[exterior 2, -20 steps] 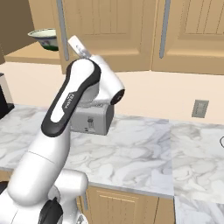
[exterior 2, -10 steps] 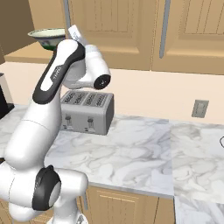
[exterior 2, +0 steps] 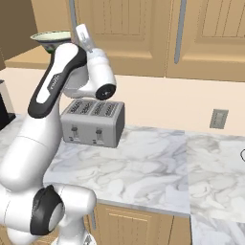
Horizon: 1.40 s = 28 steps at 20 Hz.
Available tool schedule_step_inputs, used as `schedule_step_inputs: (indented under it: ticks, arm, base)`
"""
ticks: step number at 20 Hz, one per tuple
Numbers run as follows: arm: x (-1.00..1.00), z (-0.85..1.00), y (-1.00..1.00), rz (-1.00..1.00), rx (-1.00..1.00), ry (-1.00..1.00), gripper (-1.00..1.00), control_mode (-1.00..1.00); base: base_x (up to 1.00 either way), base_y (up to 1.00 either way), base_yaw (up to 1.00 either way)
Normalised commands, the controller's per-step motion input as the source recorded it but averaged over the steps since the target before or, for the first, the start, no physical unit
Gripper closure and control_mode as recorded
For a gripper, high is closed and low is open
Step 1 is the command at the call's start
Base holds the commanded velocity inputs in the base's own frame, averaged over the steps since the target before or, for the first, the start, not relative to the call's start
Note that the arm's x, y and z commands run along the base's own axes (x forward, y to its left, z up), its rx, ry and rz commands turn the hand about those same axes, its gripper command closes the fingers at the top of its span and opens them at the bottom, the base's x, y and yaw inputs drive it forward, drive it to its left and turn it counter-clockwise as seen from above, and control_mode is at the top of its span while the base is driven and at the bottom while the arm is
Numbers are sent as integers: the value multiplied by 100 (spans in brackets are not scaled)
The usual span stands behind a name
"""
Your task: Open the cabinet. Pick the bowls from the counter and place them in the cabinet. Then close the cabinet.
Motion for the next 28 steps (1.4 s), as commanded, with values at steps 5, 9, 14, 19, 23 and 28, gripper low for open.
schedule_step_inputs:
  ticks: [5, 9, 14, 19, 23, 28]
  arm:
    - [-44, 10, 0, 0, 6, 0, -100, -100]
    - [-41, 1, 0, 0, 4, 0, -100, -100]
    - [-66, 21, 0, 0, 2, 0, -100, -100]
    - [-89, 26, 0, -4, 0, 3, -100, -100]
    - [-100, 17, 5, -7, 0, 15, -100, -100]
    - [-100, 11, 9, -9, 0, 22, -100, -100]
  base:
    - [0, 0, 0]
    - [0, 0, 0]
    - [0, 0, 0]
    - [0, 0, 0]
    - [0, 0, 0]
    - [0, 0, 0]
